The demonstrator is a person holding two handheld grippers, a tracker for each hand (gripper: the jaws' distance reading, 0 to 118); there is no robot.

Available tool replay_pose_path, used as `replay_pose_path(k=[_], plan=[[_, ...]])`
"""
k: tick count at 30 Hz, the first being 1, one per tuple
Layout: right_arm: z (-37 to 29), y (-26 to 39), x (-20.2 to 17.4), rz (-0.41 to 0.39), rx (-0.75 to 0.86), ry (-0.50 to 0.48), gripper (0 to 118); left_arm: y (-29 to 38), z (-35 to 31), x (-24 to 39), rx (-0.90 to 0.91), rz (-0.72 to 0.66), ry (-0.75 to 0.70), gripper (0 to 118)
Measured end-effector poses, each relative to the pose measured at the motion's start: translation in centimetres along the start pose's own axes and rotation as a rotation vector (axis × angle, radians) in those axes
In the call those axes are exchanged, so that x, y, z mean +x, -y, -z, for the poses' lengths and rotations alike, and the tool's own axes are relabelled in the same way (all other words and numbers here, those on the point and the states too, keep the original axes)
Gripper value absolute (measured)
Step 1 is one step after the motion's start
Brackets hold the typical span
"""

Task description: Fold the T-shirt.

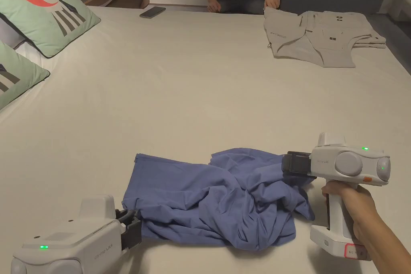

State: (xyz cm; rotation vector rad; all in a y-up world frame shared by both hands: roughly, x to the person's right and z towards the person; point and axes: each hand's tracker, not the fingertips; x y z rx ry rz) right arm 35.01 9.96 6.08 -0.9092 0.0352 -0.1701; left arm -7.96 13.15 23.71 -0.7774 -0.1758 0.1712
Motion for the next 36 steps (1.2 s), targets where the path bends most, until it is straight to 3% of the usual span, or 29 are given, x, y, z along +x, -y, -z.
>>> replay_pose_path(k=[2,4,5,8,9,11,17,21,27,36], plan=[[1.0,0.0,0.2,0.017,-0.048,-0.014,110,0.1,0.5,-0.3,-0.006,-0.011,0.001,12],[1.1,0.4,0.2,0.022,-0.042,-0.039,92,0.1,0.6,-0.4,-0.014,-0.015,0.0,12],[1.1,0.5,0.2,0.019,-0.054,-0.062,79,0.2,0.8,-0.5,-0.019,-0.016,0.001,12],[0.6,0.9,-0.3,0.018,-0.054,-0.089,17,0.3,1.1,-0.5,-0.03,-0.011,0.004,12],[0.4,1.0,-0.3,0.009,-0.048,-0.094,8,0.3,1.2,-0.5,-0.031,-0.009,0.005,12],[-0.5,1.1,-0.6,-0.015,-0.011,-0.086,6,0.4,1.3,-0.5,-0.028,-0.01,0.006,12],[-5.4,0.3,-2.7,-0.276,0.2,0.046,5,-1.0,0.8,-0.5,0.011,-0.051,0.026,12],[-10.0,-1.7,-3.4,-0.383,0.358,0.133,5,-4.7,0.4,-0.8,0.093,-0.064,0.059,12],[-16.5,-6.7,-3.4,-0.443,0.539,0.233,5,-13.8,-1.0,-0.1,0.253,0.021,0.041,12],[-21.5,-15.8,-0.5,-0.349,0.7,0.336,5,-28.8,-1.4,-1.2,0.412,0.024,-0.02,12]])
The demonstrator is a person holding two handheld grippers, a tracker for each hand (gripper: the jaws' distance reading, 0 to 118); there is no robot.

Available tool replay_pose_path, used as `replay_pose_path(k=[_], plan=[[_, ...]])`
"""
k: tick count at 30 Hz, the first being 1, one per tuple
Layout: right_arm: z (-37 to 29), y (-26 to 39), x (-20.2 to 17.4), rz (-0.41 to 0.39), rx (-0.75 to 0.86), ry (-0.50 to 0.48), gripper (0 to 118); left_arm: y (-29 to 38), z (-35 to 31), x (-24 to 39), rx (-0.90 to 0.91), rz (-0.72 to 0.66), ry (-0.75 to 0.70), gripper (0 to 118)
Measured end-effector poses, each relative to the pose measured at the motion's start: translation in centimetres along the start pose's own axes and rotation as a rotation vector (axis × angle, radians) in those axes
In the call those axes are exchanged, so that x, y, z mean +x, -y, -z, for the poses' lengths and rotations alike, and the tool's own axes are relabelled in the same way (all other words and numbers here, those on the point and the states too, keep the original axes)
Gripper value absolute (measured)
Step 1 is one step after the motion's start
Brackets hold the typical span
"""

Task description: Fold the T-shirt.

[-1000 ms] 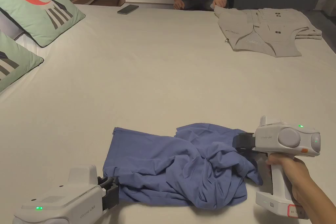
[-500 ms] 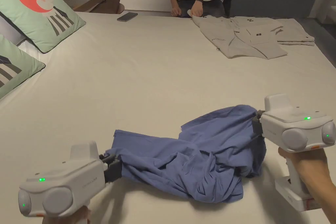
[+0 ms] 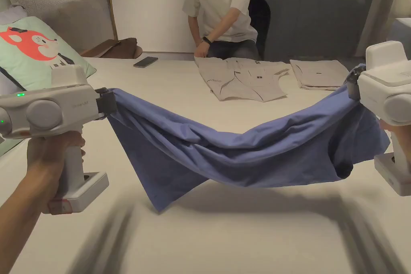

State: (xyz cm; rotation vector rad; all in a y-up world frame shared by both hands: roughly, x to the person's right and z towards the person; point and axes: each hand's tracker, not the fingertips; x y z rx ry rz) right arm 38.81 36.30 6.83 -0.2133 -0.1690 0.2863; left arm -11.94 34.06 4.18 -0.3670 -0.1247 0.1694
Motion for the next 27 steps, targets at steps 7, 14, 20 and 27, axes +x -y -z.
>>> replay_pose_path(k=[7,14,20,27], plan=[[3.7,-2.9,3.1,0.033,0.063,0.101,5,-6.6,5.3,-1.4,0.053,-0.039,-0.05,12],[7.7,-0.6,3.4,0.156,0.044,0.079,5,-6.0,10.2,-2.2,0.019,-0.044,-0.117,12],[10.4,4.1,1.2,0.143,-0.051,0.05,5,-0.7,13.2,-3.1,-0.092,-0.007,-0.157,12],[10.2,11.9,-0.7,0.181,-0.226,-0.005,5,8.0,13.4,-5.1,-0.242,-0.012,-0.176,12]])
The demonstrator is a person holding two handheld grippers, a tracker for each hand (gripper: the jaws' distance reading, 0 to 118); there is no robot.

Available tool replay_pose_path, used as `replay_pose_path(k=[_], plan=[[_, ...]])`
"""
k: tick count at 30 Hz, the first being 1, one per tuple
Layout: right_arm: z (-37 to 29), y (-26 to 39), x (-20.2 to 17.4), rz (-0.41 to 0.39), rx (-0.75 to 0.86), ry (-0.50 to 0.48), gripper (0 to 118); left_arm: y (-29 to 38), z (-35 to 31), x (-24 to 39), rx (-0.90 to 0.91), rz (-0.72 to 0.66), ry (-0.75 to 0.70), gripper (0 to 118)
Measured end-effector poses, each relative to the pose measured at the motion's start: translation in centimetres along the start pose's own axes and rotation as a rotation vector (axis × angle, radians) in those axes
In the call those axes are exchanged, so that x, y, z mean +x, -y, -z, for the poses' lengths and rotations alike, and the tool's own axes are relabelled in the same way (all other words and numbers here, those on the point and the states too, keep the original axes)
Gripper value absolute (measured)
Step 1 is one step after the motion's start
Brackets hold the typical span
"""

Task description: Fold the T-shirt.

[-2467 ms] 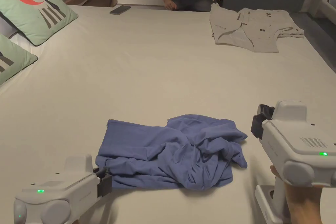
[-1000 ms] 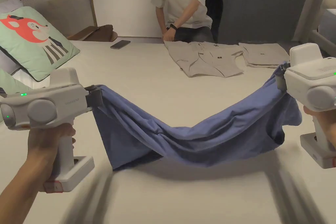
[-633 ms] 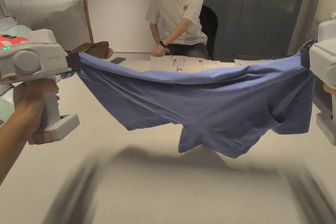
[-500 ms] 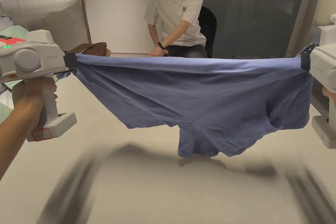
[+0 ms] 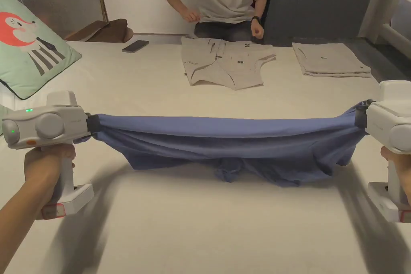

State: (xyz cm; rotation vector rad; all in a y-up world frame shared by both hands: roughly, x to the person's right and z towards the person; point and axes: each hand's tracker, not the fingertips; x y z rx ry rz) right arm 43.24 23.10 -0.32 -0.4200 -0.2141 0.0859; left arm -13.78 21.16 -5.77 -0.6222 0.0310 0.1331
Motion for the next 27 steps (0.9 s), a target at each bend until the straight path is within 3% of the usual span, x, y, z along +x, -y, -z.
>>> replay_pose_path(k=[9,27], plan=[[-5.1,10.8,0.9,0.065,-0.169,-0.033,5,11.3,-3.4,-3.3,-0.148,-0.031,0.004,12],[-21.7,25.0,3.5,0.159,-0.324,-0.06,5,25.5,-18.7,-7.2,-0.235,-0.027,-0.03,12]])
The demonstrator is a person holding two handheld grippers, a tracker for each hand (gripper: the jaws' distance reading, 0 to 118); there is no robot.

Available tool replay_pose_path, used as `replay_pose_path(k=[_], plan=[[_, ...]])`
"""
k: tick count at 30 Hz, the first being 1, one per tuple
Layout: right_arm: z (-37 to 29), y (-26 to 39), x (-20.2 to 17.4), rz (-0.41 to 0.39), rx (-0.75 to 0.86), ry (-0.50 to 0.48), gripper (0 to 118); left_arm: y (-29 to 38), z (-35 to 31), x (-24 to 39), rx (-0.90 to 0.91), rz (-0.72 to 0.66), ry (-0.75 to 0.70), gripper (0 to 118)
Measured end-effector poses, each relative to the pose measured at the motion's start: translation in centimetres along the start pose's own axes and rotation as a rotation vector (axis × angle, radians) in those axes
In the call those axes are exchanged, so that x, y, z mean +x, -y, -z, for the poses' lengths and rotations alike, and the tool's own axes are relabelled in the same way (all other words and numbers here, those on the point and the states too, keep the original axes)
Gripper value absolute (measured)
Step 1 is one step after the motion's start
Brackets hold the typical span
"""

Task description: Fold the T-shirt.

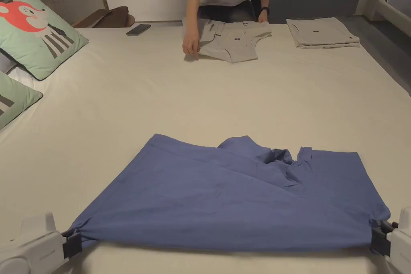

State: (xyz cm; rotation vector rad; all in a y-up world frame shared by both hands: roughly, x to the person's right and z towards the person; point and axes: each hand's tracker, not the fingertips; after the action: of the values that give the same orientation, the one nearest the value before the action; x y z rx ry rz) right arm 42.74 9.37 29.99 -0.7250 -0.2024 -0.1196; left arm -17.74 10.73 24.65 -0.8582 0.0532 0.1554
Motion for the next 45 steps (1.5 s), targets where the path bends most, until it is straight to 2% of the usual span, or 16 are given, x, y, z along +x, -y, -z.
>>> replay_pose_path(k=[11,13,14,15,16,17,18,25,32,35,37,38,41,42,43,45], plan=[[-0.6,3.3,0.0,0.046,-0.063,0.015,7,2.1,-0.3,-0.4,-0.045,-0.016,-0.026,12],[-1.0,2.8,-0.2,0.047,-0.069,0.022,25,1.7,-0.5,-0.1,-0.05,-0.004,-0.033,22],[-1.4,2.3,-0.4,0.046,-0.071,0.03,45,1.4,-0.8,0.1,-0.048,0.0,-0.038,36],[-1.9,1.6,-0.6,0.038,-0.057,0.037,76,1.2,-1.3,0.4,-0.027,-0.005,-0.044,63],[-2.5,0.8,-0.8,0.025,-0.027,0.039,96,0.6,-1.6,0.7,-0.007,-0.006,-0.039,83],[-3.1,-0.2,-1.2,0.023,0.015,0.038,105,0.0,-1.9,1.0,0.016,-0.009,-0.03,101],[-3.9,-1.3,-1.5,0.027,0.066,0.04,106,-1.2,-2.6,1.7,0.058,-0.024,-0.011,111],[-9.0,-8.3,-5.3,0.03,0.402,0.0,106,-7.1,-8.2,7.4,0.417,0.007,0.141,110],[-10.9,-10.3,-8.9,-0.043,0.573,-0.007,106,-8.5,-9.8,12.3,0.689,0.115,0.166,110],[-11.2,-10.4,-9.6,-0.063,0.605,0.019,104,-8.3,-9.7,13.4,0.727,0.145,0.182,108],[-11.4,-10.3,-9.7,-0.075,0.626,0.033,94,-8.2,-9.5,13.9,0.733,0.152,0.185,101],[-11.5,-10.3,-9.7,-0.079,0.631,0.039,86,-8.1,-9.4,14.0,0.74,0.156,0.196,89],[-11.8,-10.3,-9.5,-0.088,0.644,0.045,37,-7.8,-9.5,14.9,0.74,0.174,0.185,3],[-11.7,-10.2,-9.4,-0.093,0.645,0.045,12,-7.8,-9.3,15.0,0.734,0.178,0.178,0],[-11.7,-10.3,-9.3,-0.096,0.644,0.049,2,-8.0,-8.7,14.8,0.725,0.178,0.192,0],[-11.5,-10.2,-9.0,-0.099,0.643,0.05,0,-8.1,-8.2,14.6,0.688,0.174,0.238,0]])
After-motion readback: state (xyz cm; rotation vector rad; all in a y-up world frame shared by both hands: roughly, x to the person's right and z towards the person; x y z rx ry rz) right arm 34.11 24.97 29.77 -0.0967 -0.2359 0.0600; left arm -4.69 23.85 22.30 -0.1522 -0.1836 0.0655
